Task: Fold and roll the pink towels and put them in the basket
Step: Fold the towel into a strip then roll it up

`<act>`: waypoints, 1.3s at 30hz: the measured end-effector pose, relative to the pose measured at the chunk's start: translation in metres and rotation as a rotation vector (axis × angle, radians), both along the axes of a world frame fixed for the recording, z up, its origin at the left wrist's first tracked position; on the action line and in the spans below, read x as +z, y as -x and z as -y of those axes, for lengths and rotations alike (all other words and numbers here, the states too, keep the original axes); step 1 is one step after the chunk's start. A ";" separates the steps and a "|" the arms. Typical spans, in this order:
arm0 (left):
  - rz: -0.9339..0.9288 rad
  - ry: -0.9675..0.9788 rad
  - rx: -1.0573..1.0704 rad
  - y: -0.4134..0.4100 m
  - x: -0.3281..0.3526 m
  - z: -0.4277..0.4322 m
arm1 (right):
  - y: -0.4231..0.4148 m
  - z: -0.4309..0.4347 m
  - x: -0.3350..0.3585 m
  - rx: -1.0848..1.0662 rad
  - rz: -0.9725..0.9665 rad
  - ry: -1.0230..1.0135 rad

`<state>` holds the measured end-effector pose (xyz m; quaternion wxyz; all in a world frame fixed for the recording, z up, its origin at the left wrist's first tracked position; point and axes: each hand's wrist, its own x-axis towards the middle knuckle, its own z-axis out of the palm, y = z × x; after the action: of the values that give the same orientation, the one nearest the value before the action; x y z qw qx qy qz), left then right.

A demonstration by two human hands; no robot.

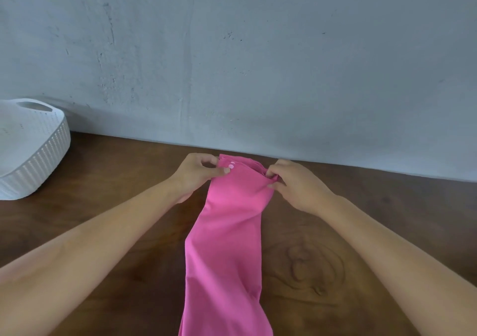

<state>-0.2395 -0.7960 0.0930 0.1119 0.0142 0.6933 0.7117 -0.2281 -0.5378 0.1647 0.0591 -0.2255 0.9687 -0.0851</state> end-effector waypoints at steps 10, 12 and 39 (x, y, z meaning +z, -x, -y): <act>0.128 -0.158 -0.246 -0.049 0.032 0.008 | -0.055 -0.011 0.010 -0.081 -0.219 -0.035; 0.054 -0.135 -0.225 -0.059 0.037 0.009 | -0.068 -0.012 0.010 -0.127 -0.226 -0.001; -0.139 0.195 0.012 -0.200 -0.022 0.001 | -0.217 -0.007 -0.091 -0.118 -0.264 0.085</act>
<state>-0.0395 -0.7971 0.0713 0.0602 0.0482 0.7654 0.6389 -0.0111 -0.5307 0.0735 -0.0835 -0.1796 0.9752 -0.0989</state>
